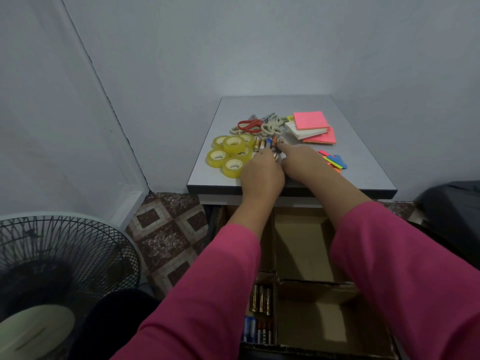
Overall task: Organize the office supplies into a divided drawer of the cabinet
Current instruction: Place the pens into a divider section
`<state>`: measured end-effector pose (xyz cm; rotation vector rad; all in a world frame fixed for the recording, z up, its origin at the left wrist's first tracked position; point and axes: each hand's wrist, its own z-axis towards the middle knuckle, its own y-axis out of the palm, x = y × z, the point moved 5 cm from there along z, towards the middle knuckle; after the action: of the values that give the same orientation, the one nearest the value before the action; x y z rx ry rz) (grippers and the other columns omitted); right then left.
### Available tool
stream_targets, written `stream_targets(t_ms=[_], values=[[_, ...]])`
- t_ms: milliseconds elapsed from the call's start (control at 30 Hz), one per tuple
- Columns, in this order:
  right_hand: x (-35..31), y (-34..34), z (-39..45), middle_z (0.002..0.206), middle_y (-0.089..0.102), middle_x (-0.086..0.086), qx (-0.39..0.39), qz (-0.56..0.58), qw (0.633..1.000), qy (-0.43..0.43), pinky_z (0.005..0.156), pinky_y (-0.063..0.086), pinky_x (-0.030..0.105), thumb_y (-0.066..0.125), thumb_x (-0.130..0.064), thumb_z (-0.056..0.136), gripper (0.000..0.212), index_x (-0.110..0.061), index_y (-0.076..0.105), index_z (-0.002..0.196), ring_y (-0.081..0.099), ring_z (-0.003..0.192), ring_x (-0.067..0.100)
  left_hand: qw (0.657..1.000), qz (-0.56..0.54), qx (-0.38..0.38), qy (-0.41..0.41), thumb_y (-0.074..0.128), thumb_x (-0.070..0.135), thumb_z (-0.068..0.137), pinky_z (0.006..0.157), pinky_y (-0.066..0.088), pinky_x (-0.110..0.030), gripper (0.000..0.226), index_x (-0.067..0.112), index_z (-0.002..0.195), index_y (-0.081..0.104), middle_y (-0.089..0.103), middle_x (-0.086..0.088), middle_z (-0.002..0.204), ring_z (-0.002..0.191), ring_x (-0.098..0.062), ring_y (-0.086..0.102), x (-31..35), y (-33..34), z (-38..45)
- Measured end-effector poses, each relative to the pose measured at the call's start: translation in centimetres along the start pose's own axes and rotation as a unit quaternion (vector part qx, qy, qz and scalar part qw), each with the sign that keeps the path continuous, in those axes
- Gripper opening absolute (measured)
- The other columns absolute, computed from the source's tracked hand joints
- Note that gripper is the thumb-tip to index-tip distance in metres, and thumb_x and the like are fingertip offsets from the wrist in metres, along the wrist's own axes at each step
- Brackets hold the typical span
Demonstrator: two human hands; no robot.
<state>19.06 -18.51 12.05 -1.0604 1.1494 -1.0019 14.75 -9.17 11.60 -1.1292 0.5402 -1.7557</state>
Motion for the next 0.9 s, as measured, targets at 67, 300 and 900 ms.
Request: stream_targets(t_ms=[67,300,900], values=[[0.2,0.1,-0.1,0.113,0.059,0.017,0.023,0.027,0.999,0.005,0.08,0.046,0.039,0.047,-0.023,0.095,0.038,-0.018,0.041,0.133,0.057,0.101,0.029,1.0,-0.006,-0.001,-0.006,0.047,0.029,0.098,0.061,0.037,-0.028,0.026,0.008,0.11,0.057,0.063,-0.008,0.103,0.089,-0.023,0.06,-0.1,0.1,0.0],[0.2,0.2,-0.5,0.118,0.059,0.015,0.03,-0.011,0.999,-0.012,0.081,0.046,0.038,0.045,-0.023,0.098,0.033,-0.011,0.046,0.129,0.057,0.106,0.029,1.0,-0.004,-0.006,-0.021,0.049,0.023,0.096,0.056,0.033,-0.026,0.018,0.01,0.105,0.057,0.062,-0.007,0.098,0.081,-0.019,0.057,-0.3,0.3,0.1],[1.5,0.3,-2.3,0.079,0.053,0.008,0.111,0.084,0.985,0.107,0.056,0.035,0.028,0.053,-0.022,0.094,0.016,-0.009,0.053,0.085,0.052,0.073,0.02,0.996,-0.003,-0.079,-0.04,0.054,0.024,0.092,0.046,0.023,-0.023,0.015,0.01,0.098,0.053,0.048,-0.001,0.082,0.073,-0.015,0.046,-0.4,-1.8,-1.2]])
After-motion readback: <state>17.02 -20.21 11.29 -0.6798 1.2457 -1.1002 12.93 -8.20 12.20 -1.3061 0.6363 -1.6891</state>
